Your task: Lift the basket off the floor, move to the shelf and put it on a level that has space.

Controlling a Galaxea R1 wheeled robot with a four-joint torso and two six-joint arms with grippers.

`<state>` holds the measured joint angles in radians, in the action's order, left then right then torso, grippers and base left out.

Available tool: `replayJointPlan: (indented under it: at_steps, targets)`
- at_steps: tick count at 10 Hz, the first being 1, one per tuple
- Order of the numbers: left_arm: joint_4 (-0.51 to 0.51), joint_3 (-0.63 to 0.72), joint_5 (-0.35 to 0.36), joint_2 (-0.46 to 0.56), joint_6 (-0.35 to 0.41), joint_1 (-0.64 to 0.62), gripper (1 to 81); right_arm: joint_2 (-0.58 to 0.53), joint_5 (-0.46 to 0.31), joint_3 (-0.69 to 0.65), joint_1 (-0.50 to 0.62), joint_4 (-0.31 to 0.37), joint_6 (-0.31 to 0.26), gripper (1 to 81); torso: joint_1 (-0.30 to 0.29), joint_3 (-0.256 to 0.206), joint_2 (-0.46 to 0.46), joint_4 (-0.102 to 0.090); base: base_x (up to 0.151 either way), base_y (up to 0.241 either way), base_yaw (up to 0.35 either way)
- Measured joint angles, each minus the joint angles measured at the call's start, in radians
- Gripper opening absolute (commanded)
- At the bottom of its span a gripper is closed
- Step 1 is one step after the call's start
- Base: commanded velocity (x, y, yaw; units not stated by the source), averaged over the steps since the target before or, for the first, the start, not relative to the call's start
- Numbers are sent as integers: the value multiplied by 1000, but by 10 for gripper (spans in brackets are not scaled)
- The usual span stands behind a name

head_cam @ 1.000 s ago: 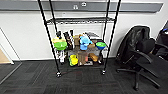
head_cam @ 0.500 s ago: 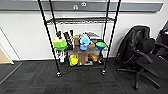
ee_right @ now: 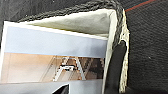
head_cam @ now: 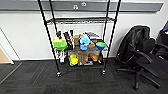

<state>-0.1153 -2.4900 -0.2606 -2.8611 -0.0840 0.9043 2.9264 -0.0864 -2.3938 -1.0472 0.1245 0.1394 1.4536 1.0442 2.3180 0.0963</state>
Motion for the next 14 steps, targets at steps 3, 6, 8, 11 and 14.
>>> replayJointPlan:
  at_steps: [3,6,8,11,14]
  targets:
    - [19,-40,-4,-12,8,3,10,5,7,0,0,16,0,811,0,0,0,0,0,0,0]
    - [18,-51,-6,-23,9,5,10,10,8,0,0,20,11,811,0,0,0,0,0,0,0]
    - [14,-51,-5,-20,9,6,10,13,8,0,0,27,11,10,0,1,0,0,0,0,0]
    - [13,-51,-1,-20,8,8,10,6,8,-5,-1,31,15,10,0,1,0,0,0,0,0]
    - [13,-43,-3,-17,7,9,10,5,7,-4,-1,32,15,10,0,1,0,0,0,0,0]
